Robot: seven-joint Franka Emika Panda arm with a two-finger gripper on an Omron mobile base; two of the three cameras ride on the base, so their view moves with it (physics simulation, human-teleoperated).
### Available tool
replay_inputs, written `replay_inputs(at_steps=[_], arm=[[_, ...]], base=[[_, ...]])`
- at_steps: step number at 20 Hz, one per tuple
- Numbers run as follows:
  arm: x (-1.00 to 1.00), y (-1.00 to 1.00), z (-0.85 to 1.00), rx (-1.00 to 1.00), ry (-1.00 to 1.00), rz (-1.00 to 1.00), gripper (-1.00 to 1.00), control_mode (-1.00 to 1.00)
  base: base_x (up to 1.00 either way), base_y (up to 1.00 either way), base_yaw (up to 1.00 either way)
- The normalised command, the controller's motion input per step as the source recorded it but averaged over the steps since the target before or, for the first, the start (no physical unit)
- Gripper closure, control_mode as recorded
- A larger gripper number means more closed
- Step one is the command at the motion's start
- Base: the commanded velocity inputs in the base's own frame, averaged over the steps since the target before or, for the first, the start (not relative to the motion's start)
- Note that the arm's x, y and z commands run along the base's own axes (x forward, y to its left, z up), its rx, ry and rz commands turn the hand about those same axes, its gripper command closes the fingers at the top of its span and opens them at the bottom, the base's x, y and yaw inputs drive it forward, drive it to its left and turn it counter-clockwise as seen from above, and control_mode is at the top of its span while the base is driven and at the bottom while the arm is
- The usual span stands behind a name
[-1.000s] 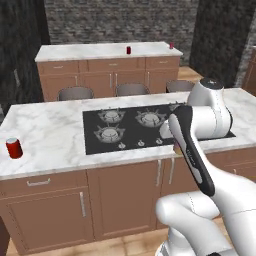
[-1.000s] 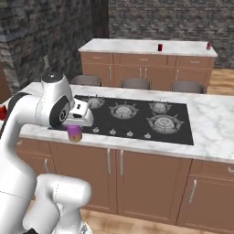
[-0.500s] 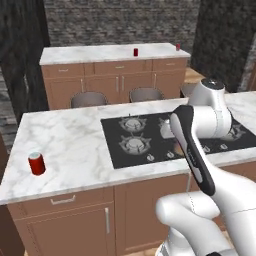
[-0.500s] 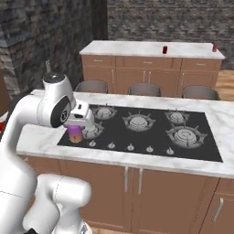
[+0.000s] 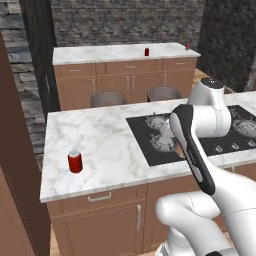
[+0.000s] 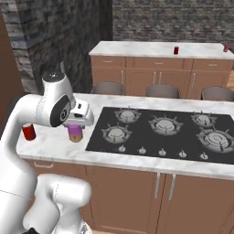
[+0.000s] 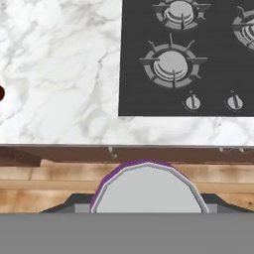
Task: Four empty soda cans are scattered around the kitchen. Gather all the cans and cluster them next to the stove for recycling.
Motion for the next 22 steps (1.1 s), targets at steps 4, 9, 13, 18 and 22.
replay_inputs(at_steps=[4,9,13,18,22], arm=[[0.00,0.00,0.00,0.00,0.00,0.00,1.00,1.00],[0.00,0.00,0.00,0.00,0.00,0.00,1.00,1.00],[0.00,0.00,0.00,0.00,0.00,0.00,1.00,1.00],[0.40,0.17,-0.02,0.00,0.00,0.00,1.00,-1.00],[0.82,0.42,-0.11,-0.02,0.00,0.00,1.00,-1.00]], base=[[0.44,0.46,-0.01],[0.51,0.37,0.00],[0.43,0.35,0.00],[0.17,0.08,0.00],[0.00,0.00,0.00]])
